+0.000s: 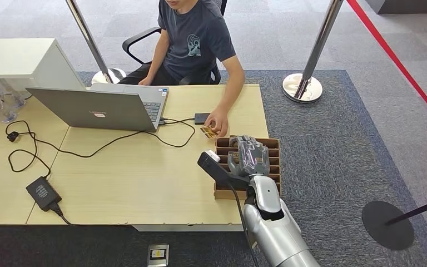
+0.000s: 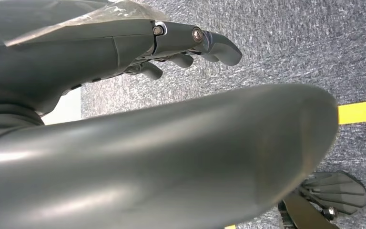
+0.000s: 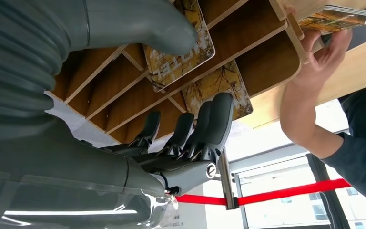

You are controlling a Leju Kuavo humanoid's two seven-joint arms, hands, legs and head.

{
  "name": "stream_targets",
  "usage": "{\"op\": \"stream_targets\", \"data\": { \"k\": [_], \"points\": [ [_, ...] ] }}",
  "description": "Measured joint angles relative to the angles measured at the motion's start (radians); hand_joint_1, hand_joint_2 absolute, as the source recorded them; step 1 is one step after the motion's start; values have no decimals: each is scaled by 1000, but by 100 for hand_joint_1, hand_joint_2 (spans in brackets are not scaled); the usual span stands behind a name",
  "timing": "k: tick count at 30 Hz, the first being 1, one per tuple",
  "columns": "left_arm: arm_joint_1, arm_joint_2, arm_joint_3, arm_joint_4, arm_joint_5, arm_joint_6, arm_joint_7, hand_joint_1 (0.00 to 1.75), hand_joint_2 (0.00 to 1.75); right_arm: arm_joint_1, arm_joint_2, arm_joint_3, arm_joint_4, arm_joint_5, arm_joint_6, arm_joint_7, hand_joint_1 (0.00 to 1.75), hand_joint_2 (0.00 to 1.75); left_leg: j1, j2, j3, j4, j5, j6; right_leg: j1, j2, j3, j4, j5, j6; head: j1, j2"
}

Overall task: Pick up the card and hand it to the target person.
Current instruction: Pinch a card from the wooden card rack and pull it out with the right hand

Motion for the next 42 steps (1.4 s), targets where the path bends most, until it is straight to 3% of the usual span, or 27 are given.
{"op": "stream_targets", "data": {
  "k": [27,42],
  "points": [
    [0,0,0,0,-17,-9,0,0,0,23,-21,0,-15,6,11,48,80,175,0,0,0,0,0,0,0,0,-1,0,0,0,0,0],
    [0,-2,0,0,-17,-11,2,0,0,25,-24,0,-22,15,19,48,92,175,0,0,0,0,0,0,0,0,-1,0,0,0,0,0]
  ]
}}
